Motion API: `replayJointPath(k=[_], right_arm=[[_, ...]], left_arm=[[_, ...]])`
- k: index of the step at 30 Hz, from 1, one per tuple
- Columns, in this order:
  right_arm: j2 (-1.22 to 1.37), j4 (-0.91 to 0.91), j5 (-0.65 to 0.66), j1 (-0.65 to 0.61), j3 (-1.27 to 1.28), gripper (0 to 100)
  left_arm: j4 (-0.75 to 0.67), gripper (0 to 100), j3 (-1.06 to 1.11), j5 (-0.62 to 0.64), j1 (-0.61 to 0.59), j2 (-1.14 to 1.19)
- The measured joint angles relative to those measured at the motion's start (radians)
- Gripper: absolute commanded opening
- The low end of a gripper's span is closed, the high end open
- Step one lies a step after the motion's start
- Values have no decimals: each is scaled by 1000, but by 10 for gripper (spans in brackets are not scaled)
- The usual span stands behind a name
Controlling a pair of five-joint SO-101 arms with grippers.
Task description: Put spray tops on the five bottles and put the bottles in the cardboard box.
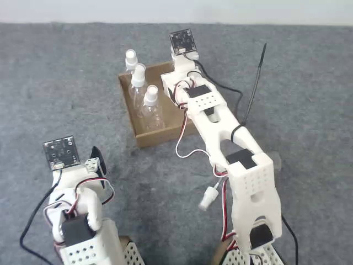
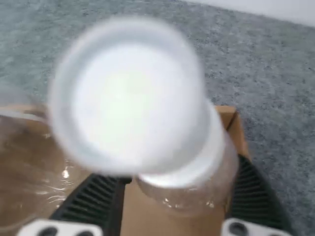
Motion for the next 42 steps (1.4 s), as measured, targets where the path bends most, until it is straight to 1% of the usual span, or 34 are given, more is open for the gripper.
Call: replayJointPath(k=[26, 37, 42], right_arm=[[-34, 25, 0, 0, 0, 303], [-89, 89, 0, 3, 0, 303], [-164, 133, 0, 6, 0, 303]], left_arm=[[0, 152, 0, 0, 0, 0], [0, 152, 0, 0, 0, 0], [0, 152, 0, 0, 0, 0]])
